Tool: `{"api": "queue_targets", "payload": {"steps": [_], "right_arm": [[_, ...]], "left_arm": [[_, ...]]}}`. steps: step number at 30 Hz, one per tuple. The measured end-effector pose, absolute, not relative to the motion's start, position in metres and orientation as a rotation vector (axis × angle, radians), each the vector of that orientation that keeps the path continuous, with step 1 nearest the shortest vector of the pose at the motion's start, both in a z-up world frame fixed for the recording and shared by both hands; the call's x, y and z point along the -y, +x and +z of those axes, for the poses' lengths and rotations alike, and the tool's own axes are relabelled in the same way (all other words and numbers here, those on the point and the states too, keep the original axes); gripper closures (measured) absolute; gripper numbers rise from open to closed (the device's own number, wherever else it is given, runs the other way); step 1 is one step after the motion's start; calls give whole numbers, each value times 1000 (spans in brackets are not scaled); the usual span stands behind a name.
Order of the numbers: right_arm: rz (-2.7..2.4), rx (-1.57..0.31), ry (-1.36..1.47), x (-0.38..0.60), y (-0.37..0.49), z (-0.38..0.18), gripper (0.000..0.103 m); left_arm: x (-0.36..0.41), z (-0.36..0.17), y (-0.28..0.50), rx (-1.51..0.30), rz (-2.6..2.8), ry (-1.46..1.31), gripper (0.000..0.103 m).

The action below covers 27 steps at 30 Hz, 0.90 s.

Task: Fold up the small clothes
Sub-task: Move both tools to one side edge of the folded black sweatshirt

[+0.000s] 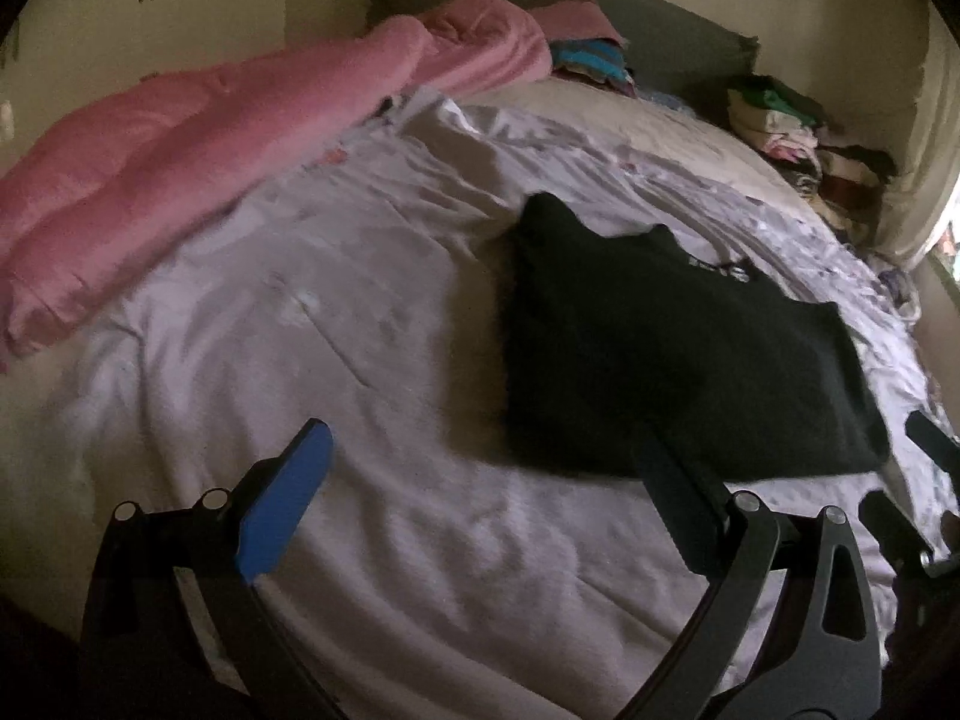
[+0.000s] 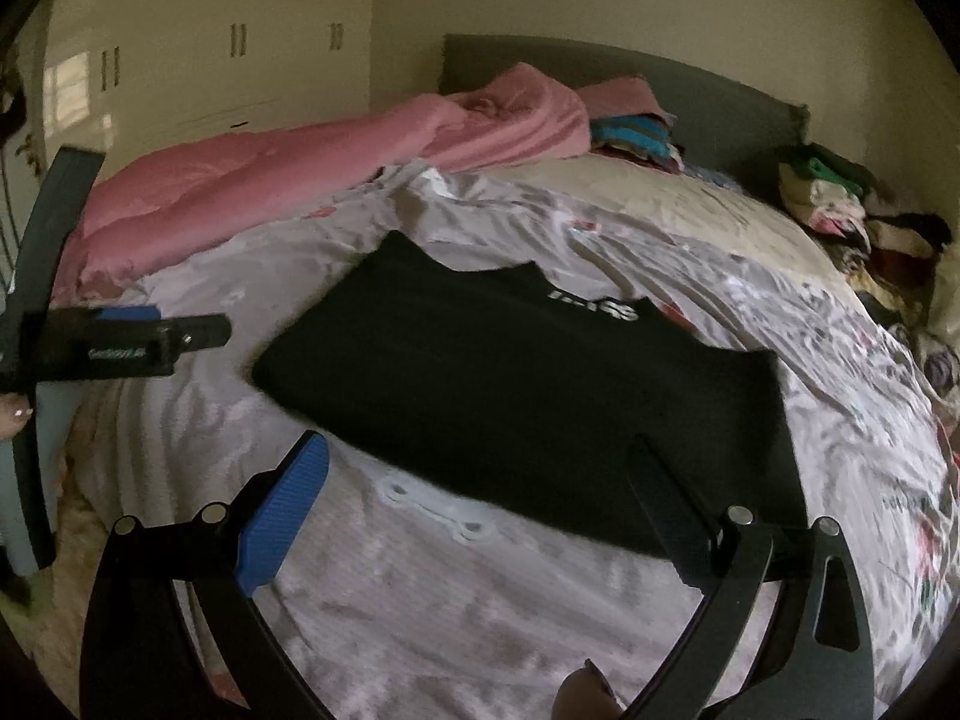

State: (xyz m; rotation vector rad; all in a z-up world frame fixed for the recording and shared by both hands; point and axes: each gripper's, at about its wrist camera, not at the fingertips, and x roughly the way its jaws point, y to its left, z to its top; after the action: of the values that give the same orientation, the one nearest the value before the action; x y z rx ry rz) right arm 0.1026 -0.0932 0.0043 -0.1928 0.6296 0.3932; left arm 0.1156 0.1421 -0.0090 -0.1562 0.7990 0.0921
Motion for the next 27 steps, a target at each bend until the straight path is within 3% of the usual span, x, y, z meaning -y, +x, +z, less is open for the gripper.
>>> {"api": "queue_targets", "payload": {"steps": [27], "right_arm": [[474,-692,-484,-25,163,-65,4]], "left_arm": [[-177,-3,210,-845,153,-92,10]]}}
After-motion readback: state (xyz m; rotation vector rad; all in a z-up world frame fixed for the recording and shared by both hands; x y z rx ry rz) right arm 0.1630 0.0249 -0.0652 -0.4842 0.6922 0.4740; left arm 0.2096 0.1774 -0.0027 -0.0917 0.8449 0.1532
